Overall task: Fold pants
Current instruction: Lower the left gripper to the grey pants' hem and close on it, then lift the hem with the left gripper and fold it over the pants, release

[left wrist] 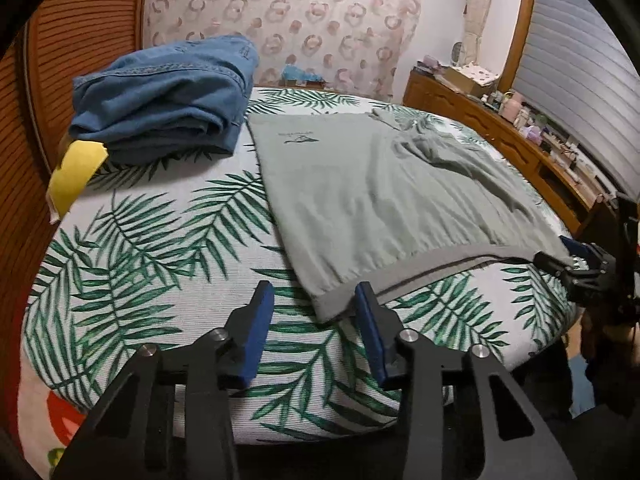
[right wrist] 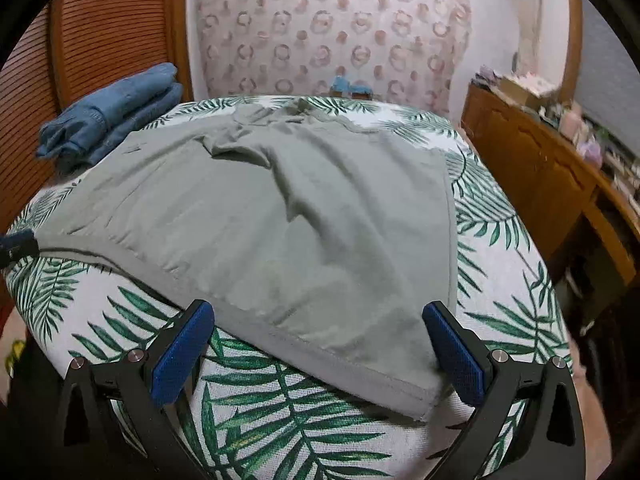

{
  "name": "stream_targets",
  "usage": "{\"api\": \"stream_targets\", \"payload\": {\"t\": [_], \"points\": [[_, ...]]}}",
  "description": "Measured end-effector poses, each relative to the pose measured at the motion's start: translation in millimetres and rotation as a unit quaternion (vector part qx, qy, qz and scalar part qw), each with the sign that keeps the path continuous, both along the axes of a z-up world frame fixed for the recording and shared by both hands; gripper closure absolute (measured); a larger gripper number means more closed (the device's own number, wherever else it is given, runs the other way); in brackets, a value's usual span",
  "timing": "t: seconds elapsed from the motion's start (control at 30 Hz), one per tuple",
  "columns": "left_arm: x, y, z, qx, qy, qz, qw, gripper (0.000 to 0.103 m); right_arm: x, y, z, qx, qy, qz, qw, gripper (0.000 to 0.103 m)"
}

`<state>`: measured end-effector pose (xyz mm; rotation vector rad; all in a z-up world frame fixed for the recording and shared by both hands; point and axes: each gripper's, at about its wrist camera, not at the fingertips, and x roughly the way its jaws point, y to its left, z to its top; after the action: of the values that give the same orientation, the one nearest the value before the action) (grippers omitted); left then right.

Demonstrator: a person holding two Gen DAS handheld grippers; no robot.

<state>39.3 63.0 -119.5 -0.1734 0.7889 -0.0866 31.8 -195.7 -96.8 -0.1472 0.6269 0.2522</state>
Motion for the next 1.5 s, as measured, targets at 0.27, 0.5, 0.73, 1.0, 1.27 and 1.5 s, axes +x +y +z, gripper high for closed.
{"api": "stream_targets", "payload": {"t": [0.27,0.5,0.73,1.0,1.27,1.5], "points": [[6.4,-2.7,0.2,-0.03,0.001,-0.015,0.9994,0.094,1.4,-10.3,-2.2,0.003,0.007,0.003,1.0,0.0],[4.3,-15.1,24.9,-0.037,-0.04,-0.044,0.9976,0.097,7.5,-21.9,0.7,-0.017,-0.003,0.021,1.0,0.017],[16.6,-34.3,49.8,-0.04,-0.068,-0.08,0.9937,0.097,12.3,-43.7,6.5,0.003,0.005,0.021,1.0,0.048],[45.3,-70.2,77.3,-0.047,-0.09,-0.138,0.9852,0.097,9.2,-60.1,7.0,0.011,0.003,0.009,1.0,0.062],[66.0,-107.6,99.2,-0.045,-0.104,-0.183,0.9766,0.097,1.6,-67.3,12.3,0.017,-0.006,-0.006,1.0,0.063],[71.8,-148.7,115.8,-0.044,-0.11,-0.226,0.9668,0.097,-5.1,-74.9,13.9,0.029,-0.014,-0.013,0.999,0.062]]}}
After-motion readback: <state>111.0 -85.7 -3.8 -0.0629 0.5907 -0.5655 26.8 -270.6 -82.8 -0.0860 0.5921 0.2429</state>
